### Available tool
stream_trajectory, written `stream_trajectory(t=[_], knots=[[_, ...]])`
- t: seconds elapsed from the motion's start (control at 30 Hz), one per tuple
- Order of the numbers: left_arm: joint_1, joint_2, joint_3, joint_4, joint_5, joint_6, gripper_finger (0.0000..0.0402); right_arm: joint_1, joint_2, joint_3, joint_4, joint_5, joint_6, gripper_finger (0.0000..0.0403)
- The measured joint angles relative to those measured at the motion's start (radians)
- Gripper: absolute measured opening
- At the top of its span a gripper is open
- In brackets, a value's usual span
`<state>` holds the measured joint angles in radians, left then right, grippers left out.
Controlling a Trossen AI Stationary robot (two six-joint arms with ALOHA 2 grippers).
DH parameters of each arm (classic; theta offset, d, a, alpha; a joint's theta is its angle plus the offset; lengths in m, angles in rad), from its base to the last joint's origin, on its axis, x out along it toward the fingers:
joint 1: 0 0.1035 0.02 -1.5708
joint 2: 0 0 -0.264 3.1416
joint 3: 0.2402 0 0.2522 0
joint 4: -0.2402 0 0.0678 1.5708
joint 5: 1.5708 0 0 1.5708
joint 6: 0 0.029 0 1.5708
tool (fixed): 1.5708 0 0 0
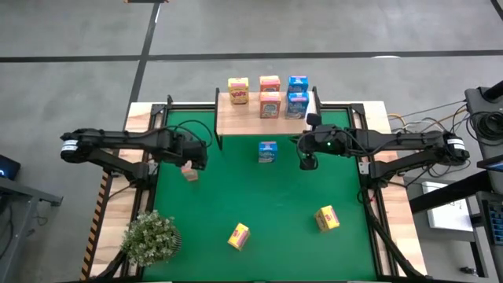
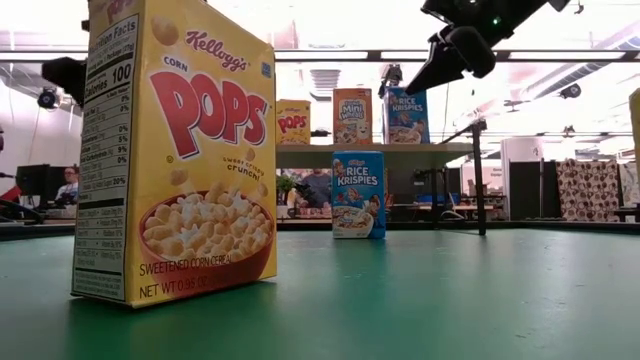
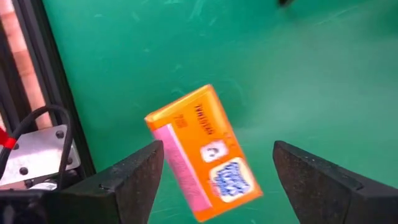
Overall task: Stack cereal on shelf
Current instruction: Put the orange cereal box on the shelf aligned with the other orange cereal boxes
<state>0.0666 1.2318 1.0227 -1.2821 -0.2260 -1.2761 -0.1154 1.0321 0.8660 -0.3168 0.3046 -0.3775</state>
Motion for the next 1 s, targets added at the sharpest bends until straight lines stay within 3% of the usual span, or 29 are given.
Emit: stream_trajectory(t=[0.23, 0.57, 0.73, 1.0], knots=[[0.0, -0.001, -0.05, 0.026, -0.002, -0.017, 0.0264, 0.0, 0.0, -0.002, 0.001, 0.0, -0.007, 0.0009], [-0.007, -0.001, -0.057, 0.038, -0.004, -0.016, 0.018, 0.0, 0.0, -0.002, 0.002, 0.0, -0.007, 0.0009], [-0.007, -0.001, -0.054, 0.042, -0.003, -0.007, 0.0158, 0.0, 0.0, -0.002, 0.001, 0.0, -0.007, 0.0009], [-0.007, 0.018, 0.154, 0.061, -0.019, 0.251, 0.0156, 0.0, 0.0, -0.003, -0.017, 0.0, -0.003, 0.0009]])
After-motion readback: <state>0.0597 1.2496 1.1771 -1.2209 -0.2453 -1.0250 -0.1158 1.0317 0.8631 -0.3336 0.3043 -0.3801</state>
